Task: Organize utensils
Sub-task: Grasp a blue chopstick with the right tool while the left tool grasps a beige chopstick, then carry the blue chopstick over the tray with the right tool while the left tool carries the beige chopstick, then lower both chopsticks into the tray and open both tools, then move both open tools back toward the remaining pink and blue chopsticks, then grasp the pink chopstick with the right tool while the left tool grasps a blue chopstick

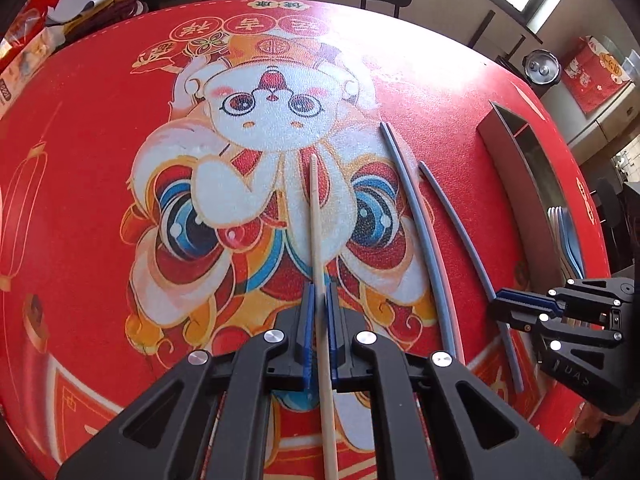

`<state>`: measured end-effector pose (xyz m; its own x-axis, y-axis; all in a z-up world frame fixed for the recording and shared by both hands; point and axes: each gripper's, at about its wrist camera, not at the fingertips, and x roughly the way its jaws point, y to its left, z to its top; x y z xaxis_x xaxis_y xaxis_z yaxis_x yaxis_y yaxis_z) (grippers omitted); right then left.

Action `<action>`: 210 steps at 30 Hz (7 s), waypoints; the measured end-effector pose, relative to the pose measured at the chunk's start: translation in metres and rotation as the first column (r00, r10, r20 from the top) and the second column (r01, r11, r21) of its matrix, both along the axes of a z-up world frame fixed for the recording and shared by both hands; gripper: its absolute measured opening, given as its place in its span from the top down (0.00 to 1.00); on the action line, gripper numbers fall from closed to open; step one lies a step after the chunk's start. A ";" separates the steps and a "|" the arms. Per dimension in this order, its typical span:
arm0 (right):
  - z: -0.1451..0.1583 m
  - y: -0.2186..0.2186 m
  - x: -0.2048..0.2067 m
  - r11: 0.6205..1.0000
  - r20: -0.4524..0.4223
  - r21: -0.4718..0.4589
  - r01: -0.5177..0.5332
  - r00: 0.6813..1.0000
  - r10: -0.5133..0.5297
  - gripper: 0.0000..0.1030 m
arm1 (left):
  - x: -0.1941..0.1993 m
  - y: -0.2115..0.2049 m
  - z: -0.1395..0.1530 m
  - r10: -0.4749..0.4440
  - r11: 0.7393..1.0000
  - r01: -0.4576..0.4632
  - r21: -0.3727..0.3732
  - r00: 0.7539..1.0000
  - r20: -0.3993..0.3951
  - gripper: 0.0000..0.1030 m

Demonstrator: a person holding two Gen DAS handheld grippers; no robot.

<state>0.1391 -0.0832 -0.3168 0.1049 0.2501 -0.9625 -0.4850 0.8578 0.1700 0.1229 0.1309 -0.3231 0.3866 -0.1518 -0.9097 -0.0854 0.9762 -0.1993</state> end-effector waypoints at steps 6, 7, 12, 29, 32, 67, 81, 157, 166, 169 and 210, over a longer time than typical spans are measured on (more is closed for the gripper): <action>-0.001 -0.003 -0.001 1.000 -0.004 -0.014 0.007 1.000 -0.007 0.94 | -0.011 -0.008 0.000 0.010 1.000 -0.010 0.029 1.000 0.002 0.94; -0.001 -0.003 -0.002 1.000 -0.002 -0.019 0.006 1.000 -0.006 0.94 | -0.014 -0.008 -0.001 0.008 0.999 -0.009 0.042 1.000 0.007 0.94; 0.000 0.001 -0.003 0.999 0.007 -0.047 -0.007 1.000 0.007 0.94 | -0.020 -0.014 0.000 0.005 0.997 -0.007 0.076 1.000 0.027 0.94; -0.003 0.013 -0.004 0.997 0.069 -0.075 -0.036 0.997 0.041 0.94 | -0.024 -0.018 0.000 -0.007 0.997 0.002 0.083 0.998 0.059 0.94; -0.003 0.012 0.001 0.999 0.059 -0.045 -0.011 0.998 0.013 0.94 | -0.021 -0.011 0.001 0.002 1.000 -0.002 0.017 0.999 0.036 0.95; 0.067 -0.103 0.021 0.930 0.075 0.220 0.294 0.946 -0.317 0.94 | 0.017 -0.052 0.080 -0.025 0.970 0.052 -0.238 0.993 0.115 0.95; 0.042 -0.136 0.024 0.906 0.018 0.200 0.374 0.923 -0.385 0.94 | 0.071 -0.138 0.071 -0.115 0.930 0.129 -0.343 0.991 0.061 0.95; 0.063 -0.071 0.036 0.954 0.085 0.134 0.269 0.956 -0.282 0.19 | 0.019 -0.045 0.001 -0.106 0.984 0.101 0.146 0.994 0.021 0.06; 0.058 -0.073 0.038 0.950 0.076 0.135 0.281 0.953 -0.292 0.17 | 0.027 -0.047 -0.008 -0.093 0.976 0.091 0.197 0.996 0.001 0.06; 0.059 -0.068 0.039 0.954 0.082 0.139 0.264 0.957 -0.277 0.16 | 0.028 -0.047 -0.009 -0.079 0.979 0.076 0.190 0.997 0.006 0.06; -0.004 0.064 0.029 0.987 0.113 -0.077 -0.138 0.983 0.146 0.35 | 0.026 0.048 0.002 0.089 0.995 -0.091 0.036 0.995 0.047 0.54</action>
